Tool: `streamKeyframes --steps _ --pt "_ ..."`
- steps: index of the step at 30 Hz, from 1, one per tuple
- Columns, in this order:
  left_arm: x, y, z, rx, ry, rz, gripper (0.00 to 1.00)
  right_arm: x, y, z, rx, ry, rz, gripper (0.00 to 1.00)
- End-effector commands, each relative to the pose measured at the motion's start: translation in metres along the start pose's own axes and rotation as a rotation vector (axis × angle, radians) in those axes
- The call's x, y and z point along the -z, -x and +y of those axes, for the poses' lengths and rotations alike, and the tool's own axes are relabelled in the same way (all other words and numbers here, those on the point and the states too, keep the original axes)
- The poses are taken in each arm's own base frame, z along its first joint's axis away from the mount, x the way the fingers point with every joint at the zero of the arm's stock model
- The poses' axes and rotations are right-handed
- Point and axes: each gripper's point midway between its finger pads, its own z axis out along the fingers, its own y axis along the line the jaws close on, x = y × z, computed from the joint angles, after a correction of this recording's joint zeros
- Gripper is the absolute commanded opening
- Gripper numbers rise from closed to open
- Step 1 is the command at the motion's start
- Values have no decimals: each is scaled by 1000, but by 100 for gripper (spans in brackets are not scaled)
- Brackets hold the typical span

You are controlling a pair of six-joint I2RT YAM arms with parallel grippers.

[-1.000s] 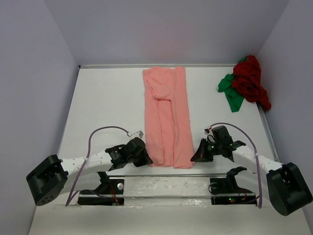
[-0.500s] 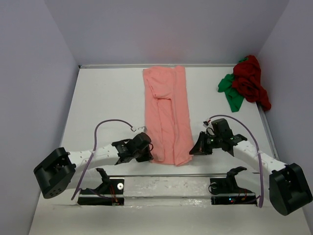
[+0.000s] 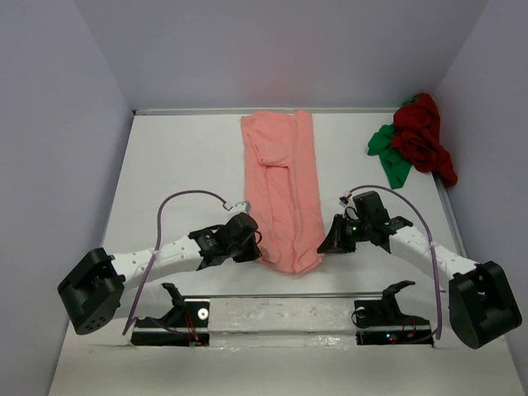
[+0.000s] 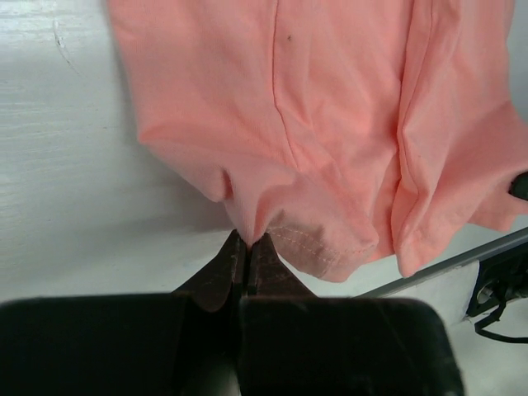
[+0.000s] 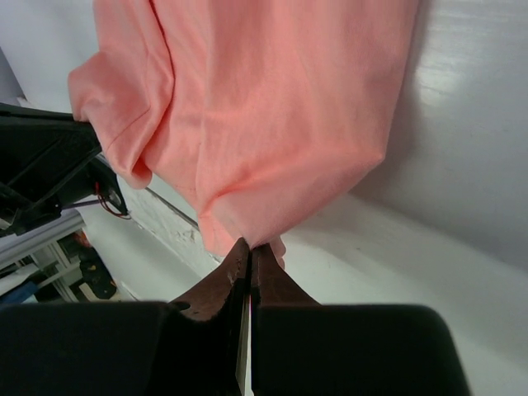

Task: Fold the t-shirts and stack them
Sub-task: Fold the tshirt

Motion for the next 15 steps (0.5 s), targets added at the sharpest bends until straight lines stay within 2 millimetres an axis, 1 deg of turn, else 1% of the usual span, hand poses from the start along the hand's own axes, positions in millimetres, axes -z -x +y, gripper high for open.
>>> streamKeyframes --steps 1,6,9,13,15 --pt "10 21 -12 -7 -24 -60 0 5 24 18 60 25 -56 0" --pt "13 30 -12 -2 -33 -80 0 6 36 26 85 28 -69 0" --pt "14 39 -10 0 -31 -99 0 7 45 32 102 32 -80 0" --pt "18 58 -10 -3 -25 -136 0 6 54 38 119 32 -86 0" --pt "19 67 -6 2 -14 -152 0 7 61 43 129 36 -95 0"
